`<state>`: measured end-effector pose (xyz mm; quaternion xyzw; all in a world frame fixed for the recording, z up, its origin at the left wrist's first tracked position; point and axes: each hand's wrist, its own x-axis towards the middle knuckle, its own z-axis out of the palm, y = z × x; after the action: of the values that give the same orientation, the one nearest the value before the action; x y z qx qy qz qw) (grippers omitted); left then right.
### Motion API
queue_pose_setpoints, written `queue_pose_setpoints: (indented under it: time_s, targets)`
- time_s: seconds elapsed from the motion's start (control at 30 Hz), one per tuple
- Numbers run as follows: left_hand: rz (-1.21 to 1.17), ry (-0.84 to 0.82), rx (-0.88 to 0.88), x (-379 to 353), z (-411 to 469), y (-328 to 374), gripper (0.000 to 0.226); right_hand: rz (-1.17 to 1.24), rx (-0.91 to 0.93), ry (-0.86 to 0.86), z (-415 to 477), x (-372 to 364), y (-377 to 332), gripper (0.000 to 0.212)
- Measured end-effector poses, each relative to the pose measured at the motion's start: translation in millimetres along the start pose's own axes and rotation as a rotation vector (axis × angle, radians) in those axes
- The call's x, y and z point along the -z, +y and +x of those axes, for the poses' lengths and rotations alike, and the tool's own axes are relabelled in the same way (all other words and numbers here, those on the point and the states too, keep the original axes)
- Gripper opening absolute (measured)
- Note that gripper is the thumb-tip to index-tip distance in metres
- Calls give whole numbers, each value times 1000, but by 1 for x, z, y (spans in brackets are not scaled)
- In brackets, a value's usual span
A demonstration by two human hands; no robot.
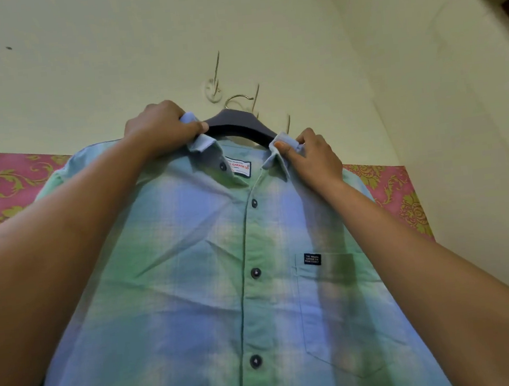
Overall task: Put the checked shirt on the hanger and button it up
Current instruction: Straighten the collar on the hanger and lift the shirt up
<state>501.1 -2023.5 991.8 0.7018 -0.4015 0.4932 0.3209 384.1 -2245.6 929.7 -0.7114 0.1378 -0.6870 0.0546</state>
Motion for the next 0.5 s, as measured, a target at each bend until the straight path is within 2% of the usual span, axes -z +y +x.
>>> queue_pose_setpoints:
  time_s: [0.5]
  targets:
    - [153, 52, -75, 15, -1, 23, 44, 79, -45, -55, -4, 3, 7, 53]
